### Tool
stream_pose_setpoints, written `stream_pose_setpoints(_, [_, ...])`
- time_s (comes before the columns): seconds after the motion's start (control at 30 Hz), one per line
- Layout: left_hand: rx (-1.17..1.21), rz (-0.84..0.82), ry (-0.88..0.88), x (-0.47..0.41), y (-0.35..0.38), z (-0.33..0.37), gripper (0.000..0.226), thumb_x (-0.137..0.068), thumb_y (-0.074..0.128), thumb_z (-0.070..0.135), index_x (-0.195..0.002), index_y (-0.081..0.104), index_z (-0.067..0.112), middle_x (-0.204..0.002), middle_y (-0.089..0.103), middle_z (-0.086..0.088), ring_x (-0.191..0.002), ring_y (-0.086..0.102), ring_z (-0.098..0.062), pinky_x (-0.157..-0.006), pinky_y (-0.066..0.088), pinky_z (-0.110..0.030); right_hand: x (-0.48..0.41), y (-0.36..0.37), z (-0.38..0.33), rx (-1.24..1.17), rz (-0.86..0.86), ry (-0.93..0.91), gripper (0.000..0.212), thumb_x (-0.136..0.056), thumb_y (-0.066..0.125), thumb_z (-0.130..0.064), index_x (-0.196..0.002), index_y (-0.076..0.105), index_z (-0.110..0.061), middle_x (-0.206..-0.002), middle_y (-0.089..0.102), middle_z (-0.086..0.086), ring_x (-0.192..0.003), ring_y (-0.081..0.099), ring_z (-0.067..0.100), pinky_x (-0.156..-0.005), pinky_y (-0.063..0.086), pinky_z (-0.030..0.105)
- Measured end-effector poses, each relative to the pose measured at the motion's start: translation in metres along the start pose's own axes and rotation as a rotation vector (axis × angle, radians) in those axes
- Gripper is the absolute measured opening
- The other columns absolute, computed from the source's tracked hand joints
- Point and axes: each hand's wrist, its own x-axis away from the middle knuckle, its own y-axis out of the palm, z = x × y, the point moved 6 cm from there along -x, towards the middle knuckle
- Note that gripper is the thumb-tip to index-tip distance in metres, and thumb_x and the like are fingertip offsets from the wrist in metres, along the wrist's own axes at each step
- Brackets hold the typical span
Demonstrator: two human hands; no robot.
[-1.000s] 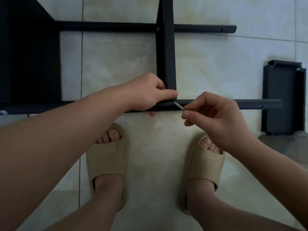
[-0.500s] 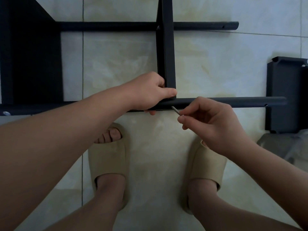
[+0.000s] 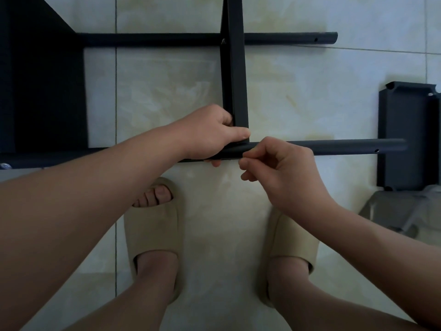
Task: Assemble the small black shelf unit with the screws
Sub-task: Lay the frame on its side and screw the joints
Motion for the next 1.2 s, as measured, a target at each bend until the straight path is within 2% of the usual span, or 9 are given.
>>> stream_pose_setpoints(0.23, [0.028,0.0,0.006,0.0,-0.001,0.0,0.033,-0.096,0.062,0.038,-0.077,0.066,0.011,-0.059,0.068,-0.003,-0.05,0.067,-0.021,-0.045,0.046,-0.022,-0.002,-0.003,-0.002,0.102,0.026,0.049,0.017,-0.088,0.078,-0.022,-0.076,0.066,-0.021,-0.069,0.072,-0.009,-0.063,0.071,0.006,-0.061,0.056,0.034])
stream_pose_setpoints(0.33, [0.054,0.019,0.012,-0.001,-0.001,0.0,0.032,-0.095,0.064,0.036,-0.091,0.063,0.005,-0.075,0.07,-0.01,-0.051,0.068,-0.024,-0.046,0.049,-0.026,-0.007,-0.008,-0.006,0.316,0.039,0.033,0.024,-0.087,0.077,-0.035,-0.072,0.061,-0.025,-0.064,0.069,-0.009,-0.062,0.067,0.013,-0.062,0.056,0.039])
stream_pose_setpoints(0.43, [0.04,0.027,0.011,-0.002,-0.001,0.0,0.033,-0.095,0.064,0.036,-0.091,0.06,0.003,-0.076,0.069,-0.013,-0.05,0.068,-0.023,-0.044,0.048,-0.024,-0.012,-0.013,-0.017,0.569,0.066,-0.03,0.029,-0.086,0.075,-0.045,-0.071,0.055,-0.029,-0.062,0.061,-0.013,-0.066,0.059,0.011,-0.059,0.048,0.033])
stream_pose_setpoints(0.57, [0.015,0.029,0.014,-0.003,0.0,-0.001,0.033,-0.096,0.063,0.037,-0.087,0.059,0.005,-0.071,0.068,-0.012,-0.05,0.068,-0.024,-0.048,0.048,-0.027,-0.014,-0.015,-0.022,0.552,0.026,-0.059,0.025,-0.085,0.077,-0.041,-0.085,0.054,-0.03,-0.059,0.059,-0.016,-0.064,0.057,0.009,-0.061,0.047,0.035])
stream_pose_setpoints(0.7, [0.084,0.041,0.028,-0.001,-0.002,-0.001,0.043,-0.1,0.055,0.037,-0.095,0.061,-0.005,-0.092,0.068,-0.027,-0.063,0.07,-0.035,-0.061,0.061,-0.045,-0.012,-0.01,-0.022,0.527,-0.012,-0.083,0.018,-0.09,0.072,-0.035,-0.093,0.056,-0.028,-0.061,0.063,-0.015,-0.068,0.061,0.012,-0.065,0.052,0.039])
stream_pose_setpoints(0.77, [0.018,0.114,0.043,0.002,-0.004,0.004,0.052,-0.102,0.049,0.044,-0.094,0.062,-0.006,-0.09,0.066,-0.027,-0.065,0.067,-0.031,-0.062,0.059,-0.038,-0.01,-0.011,-0.025,0.543,-0.005,-0.135,0.016,-0.091,0.071,-0.033,-0.096,0.058,-0.026,-0.062,0.06,-0.016,-0.068,0.06,0.013,-0.065,0.052,0.04])
stream_pose_setpoints(0.9, [-0.257,0.375,0.077,0.021,-0.012,0.016,0.044,-0.102,0.042,0.048,-0.09,0.058,0.009,-0.078,0.061,-0.002,-0.072,0.056,-0.02,-0.061,0.04,-0.035,0.012,-0.026,-0.017,0.504,-0.176,-0.213,0.024,-0.095,0.066,-0.03,-0.117,0.06,-0.023,-0.097,0.064,-0.017,-0.091,0.065,0.01,-0.077,0.055,0.042])
stream_pose_setpoints(1.03, [-0.613,0.474,0.257,0.044,-0.012,0.047,0.032,-0.1,0.047,0.044,-0.113,0.055,0.015,-0.123,0.053,-0.003,-0.108,0.052,-0.025,-0.084,0.048,-0.042,0.054,-0.075,0.014,0.599,-0.152,-0.188,0.041,-0.098,0.062,-0.032,-0.138,0.055,-0.024,-0.134,0.054,-0.011,-0.119,0.056,0.012,-0.092,0.051,0.037])
stream_pose_setpoints(1.2, [-0.833,0.355,0.576,0.056,0.031,0.117,0.032,-0.097,0.051,0.038,-0.115,0.059,0.012,-0.132,0.052,-0.006,-0.112,0.052,-0.03,-0.089,0.049,-0.049,0.11,-0.139,0.064,0.789,-0.007,-0.077,0.053,-0.098,0.064,-0.029,-0.148,0.049,-0.017,-0.152,0.045,0.005,-0.141,0.042,0.027,-0.116,0.033,0.041])
